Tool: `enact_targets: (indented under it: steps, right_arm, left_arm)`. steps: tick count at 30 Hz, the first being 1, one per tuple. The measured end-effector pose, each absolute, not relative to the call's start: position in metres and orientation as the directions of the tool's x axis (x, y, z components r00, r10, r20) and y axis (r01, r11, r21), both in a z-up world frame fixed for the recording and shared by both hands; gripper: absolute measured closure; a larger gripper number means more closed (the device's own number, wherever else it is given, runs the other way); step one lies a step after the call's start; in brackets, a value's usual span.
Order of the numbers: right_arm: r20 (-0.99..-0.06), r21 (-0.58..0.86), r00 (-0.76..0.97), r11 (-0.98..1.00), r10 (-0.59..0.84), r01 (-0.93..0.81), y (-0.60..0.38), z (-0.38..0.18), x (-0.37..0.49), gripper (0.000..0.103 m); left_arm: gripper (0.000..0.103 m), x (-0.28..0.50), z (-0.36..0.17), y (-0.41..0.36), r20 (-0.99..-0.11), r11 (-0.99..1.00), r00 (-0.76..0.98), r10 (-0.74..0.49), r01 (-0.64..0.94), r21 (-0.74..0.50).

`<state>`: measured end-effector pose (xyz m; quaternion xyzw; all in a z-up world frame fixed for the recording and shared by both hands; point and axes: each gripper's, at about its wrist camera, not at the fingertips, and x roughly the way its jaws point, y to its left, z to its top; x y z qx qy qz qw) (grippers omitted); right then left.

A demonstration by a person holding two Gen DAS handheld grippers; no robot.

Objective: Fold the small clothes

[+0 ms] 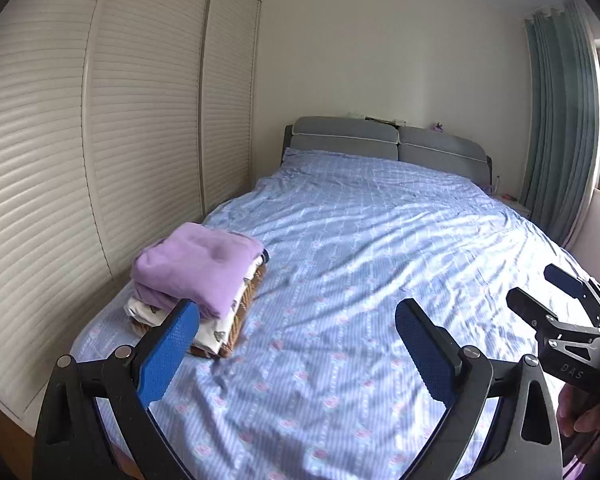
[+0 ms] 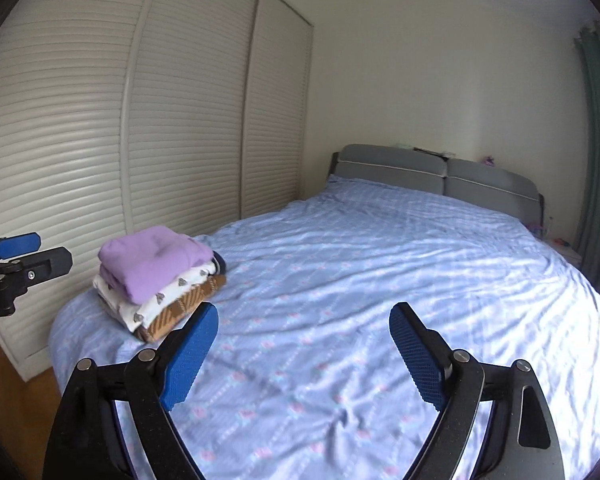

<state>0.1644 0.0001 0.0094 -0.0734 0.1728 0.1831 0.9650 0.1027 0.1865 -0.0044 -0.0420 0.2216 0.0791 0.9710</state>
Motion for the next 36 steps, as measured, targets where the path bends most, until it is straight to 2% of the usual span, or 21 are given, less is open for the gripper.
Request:
enact_targets:
  steps: [4, 7, 11, 15, 36]
  right_arm:
    - [-0.381, -0.056, 0.894, 0.959, 0.236, -0.277, -0.056, 0.012, 0.123, 0.015]
    - [-0.398, -0.048, 0.900, 0.975, 0.181, -0.217, -0.090, 0.014, 0.097, 0.009]
    - [-0.396, -0.098, 0.914, 0.986, 0.087, -0.136, -0.123, 0.018, 0.064, 0.005]
    - [-0.408, -0.087, 0.912, 0.993, 0.033, -0.075, -0.152, 0.023, 0.038, 0.003]
    - [-0.462, 0.010, 0.887, 0.999, -0.025, 0.034, -0.205, 0.037, -0.011, 0.003]
  left_arm:
    - [0.001, 0.081, -0.005, 0.142, -0.456, 0.991, 0.886, 0.084, -0.124, -0.058]
    - [0.000, 0.072, -0.009, 0.112, -0.478, 0.996, 0.876, 0.061, -0.085, -0.028]
    - [0.000, 0.059, -0.014, 0.082, -0.501, 0.999, 0.865, 0.025, -0.043, -0.025]
    - [0.000, 0.049, -0.017, 0.059, -0.517, 0.999, 0.856, 0.015, -0.028, -0.018]
    - [0.000, 0.014, -0.007, 0.017, -0.526, 0.999, 0.850, -0.028, 0.034, 0.001]
